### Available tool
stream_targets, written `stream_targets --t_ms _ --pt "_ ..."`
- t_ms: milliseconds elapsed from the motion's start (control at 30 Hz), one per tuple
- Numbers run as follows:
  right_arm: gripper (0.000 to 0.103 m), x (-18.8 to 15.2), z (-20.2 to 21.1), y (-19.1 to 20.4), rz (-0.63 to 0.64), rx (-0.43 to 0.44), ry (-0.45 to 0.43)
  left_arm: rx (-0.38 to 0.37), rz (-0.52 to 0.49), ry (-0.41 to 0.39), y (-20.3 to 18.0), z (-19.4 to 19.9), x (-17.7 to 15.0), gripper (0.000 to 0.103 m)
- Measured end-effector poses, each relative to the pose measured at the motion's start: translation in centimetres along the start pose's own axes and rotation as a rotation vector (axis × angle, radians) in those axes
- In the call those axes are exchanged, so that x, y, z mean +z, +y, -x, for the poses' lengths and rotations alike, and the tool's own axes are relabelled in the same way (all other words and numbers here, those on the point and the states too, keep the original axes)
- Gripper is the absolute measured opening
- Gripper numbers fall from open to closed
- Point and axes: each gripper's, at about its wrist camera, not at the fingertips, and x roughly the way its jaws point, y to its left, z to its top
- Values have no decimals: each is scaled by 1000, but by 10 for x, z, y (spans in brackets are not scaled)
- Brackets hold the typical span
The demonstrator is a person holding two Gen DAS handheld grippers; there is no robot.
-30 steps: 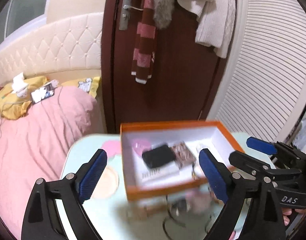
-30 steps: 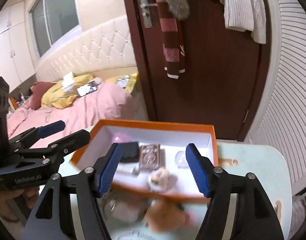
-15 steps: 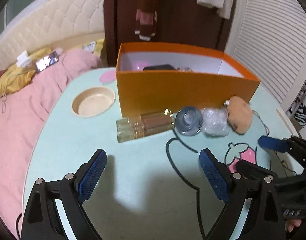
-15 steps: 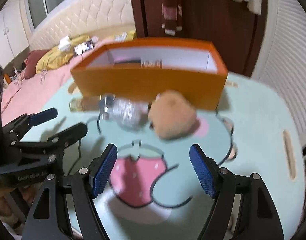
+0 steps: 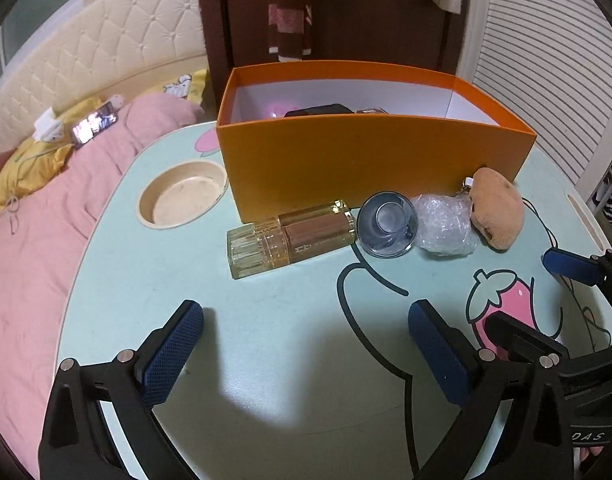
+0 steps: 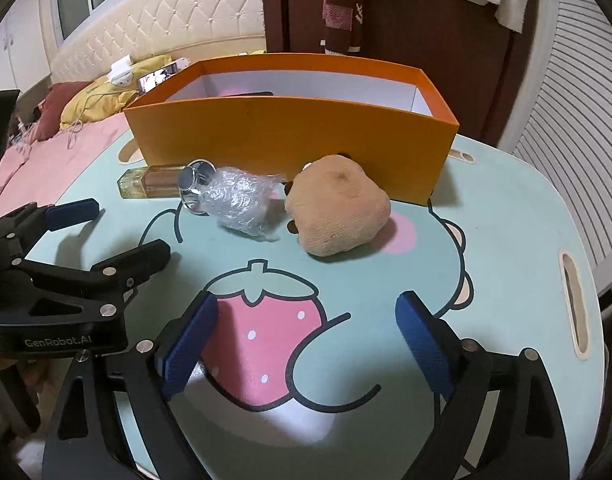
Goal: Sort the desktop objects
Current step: 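Withdraw both open grippers from the box back over the table, then grasp the tan plush toy with the right gripper while the left grasps the glass perfume bottle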
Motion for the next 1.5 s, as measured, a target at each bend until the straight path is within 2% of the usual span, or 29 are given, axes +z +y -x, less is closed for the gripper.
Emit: stream_targets --t_ms 100,167,200,367,567,667,767,833,933,1067,1100,1133,1200,1267,1433,1500 --pt "93 -2 2 0 2 2 -2 0 3 0 1 0 0 102" --pt "97 -4 3 0 3 1 0 0 4 1 2 -1 1 102" --pt "102 -4 2 0 0 -2 4 0 3 0 2 -1 1 102" --pt "102 -3 3 -1 -5 0 11 -4 2 1 2 -1 1 102" --pt "102 5 18 -23 -127 55 -60 -11 -3 1 4 -1 2 102" --pt "102 17 17 -32 -152 46 -57 -13 -5 1 4 -1 2 102" --pt "102 29 11 -39 -152 1 -54 -14 -7 1 4 -1 2 102" --pt "95 36 7 -43 -145 -13 -43 -15 -7 1 4 -1 2 102" --pt "89 44 -3 -44 -127 2 0 -13 -5 1 2 -1 3 102" --pt "89 50 -11 -39 -104 31 5 -16 -5 3 5 -1 3 102" --pt "78 50 -15 -37 -95 26 8 -16 -5 3 4 -1 3 102" --pt "53 50 -17 -35 -83 18 14 -17 -5 3 4 -1 3 102" --pt "42 48 -20 -32 -59 4 23 -20 -5 3 5 0 3 102" --pt "40 47 -15 -33 -69 20 14 -37 3 -2 8 0 4 102" --pt "40 37 3 -39 -109 31 -33 -199 93 -76 31 14 7 102" --pt "40 31 7 -42 -114 36 -39 -185 99 -98 40 18 12 101"
